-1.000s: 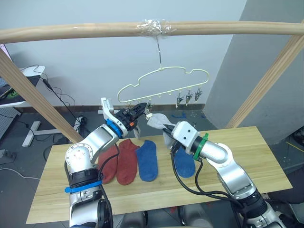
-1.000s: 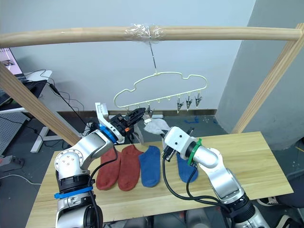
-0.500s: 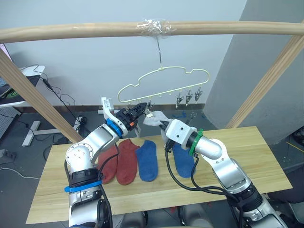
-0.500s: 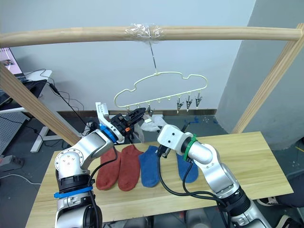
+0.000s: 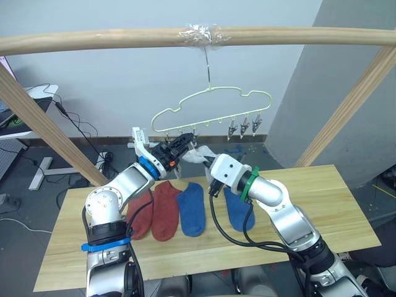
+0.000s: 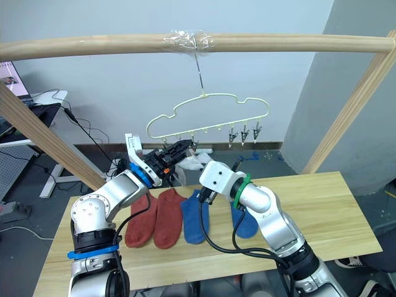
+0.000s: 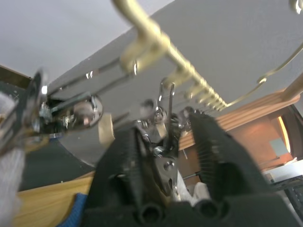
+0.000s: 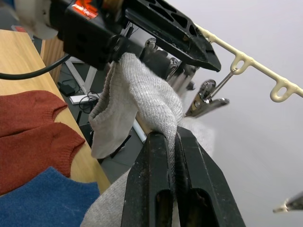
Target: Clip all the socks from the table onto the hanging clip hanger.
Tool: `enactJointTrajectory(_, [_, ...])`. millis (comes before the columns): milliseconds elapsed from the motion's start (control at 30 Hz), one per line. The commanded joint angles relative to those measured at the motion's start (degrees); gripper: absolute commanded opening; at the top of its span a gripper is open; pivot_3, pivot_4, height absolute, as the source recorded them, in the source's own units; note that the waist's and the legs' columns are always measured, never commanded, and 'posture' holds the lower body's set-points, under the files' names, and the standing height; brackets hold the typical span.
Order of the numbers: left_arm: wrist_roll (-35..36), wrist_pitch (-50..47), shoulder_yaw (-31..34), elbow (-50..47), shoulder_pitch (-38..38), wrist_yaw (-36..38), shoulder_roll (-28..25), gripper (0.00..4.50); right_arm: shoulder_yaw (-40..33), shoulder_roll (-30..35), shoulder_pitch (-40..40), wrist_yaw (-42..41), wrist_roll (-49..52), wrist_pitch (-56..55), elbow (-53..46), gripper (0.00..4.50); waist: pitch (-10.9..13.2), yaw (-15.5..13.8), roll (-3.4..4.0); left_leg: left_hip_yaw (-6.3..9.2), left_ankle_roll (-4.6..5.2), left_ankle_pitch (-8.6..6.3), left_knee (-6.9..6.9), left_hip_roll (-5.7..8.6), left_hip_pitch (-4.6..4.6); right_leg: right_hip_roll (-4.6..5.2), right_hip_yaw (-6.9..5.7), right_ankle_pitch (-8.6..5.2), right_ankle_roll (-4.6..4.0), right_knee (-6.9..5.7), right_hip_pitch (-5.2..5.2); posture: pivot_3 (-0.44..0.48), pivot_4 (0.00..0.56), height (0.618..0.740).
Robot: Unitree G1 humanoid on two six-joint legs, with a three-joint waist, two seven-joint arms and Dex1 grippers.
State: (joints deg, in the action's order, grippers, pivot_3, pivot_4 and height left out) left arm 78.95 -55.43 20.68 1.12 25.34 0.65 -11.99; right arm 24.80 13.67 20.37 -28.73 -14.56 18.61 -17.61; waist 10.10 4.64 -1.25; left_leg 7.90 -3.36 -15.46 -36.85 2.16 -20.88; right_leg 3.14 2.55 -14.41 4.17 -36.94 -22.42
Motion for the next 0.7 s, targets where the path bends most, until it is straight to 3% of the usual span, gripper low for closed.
enactJointTrajectory(33, [0.64, 0.67, 1.07, -2.22, 0.2, 0.16, -1.12, 3.04, -1.08, -1.05, -0.18, 0.33, 1.41, 0.33, -0.77, 0.0, 0.0, 0.0, 0.0, 0.0, 0.0, 0.0, 0.0, 0.0, 0.0, 0.0, 0.0, 0.0, 0.0, 0.0, 0.0, -0.115, 0.152, 0.74])
enactJointTrajectory(200, [3.25, -1.26, 2.79, -5.44, -2.85, 0.05, -5.48, 4.48, -4.29, -8.15, -1.35, 0.57, 9.74, 4.23, 1.11, 0.0, 0.0, 0.3, 0.0, -0.03, 0.0, 0.0, 0.07, -0.03, 0.0, -0.01, 0.03, 0.0, -0.03, -0.03, -0.1, -0.096, 0.146, 0.74])
enactJointTrajectory(367, [0.55, -3.65, 1.24, -11.89, -8.12, 2.57, -13.18, 4.48, -9.8, -14.27, 1.24, -0.66, 18.78, 6.03, 8.01, 0.0, 0.03, 0.09, 0.02, -0.04, 0.0, 0.0, 0.18, -0.06, -0.02, -0.02, 0.04, 0.03, -0.14, -0.06, -0.22, -0.06, 0.135, 0.74])
enactJointTrajectory(567, [-6.15, -3.58, -2.02, -22.0, -16.02, 10.92, -22.76, 4.5, -12.82, -14.28, 4.43, -2.02, 23.35, 6.07, 13.09, 1.76, 0.02, -1.25, 0.02, -0.03, 0.01, -0.01, 0.28, -0.01, -0.05, 0.0, 0.04, 0.02, -0.17, -0.05, -0.29, -0.009, 0.122, 0.74])
enactJointTrajectory(700, [-13.45, 0.2, -3.04, -25.55, -20.25, 13.01, -24.91, 4.5, -11.94, -11.36, 1.89, -4.09, 23.89, 5.36, 13.5, 3.2, -0.01, -2.04, 0.01, -0.1, -0.07, 0.04, 0.63, -0.03, -0.05, 0.01, 0.06, -0.04, -0.29, -0.06, -0.49, 0.023, 0.105, 0.74])
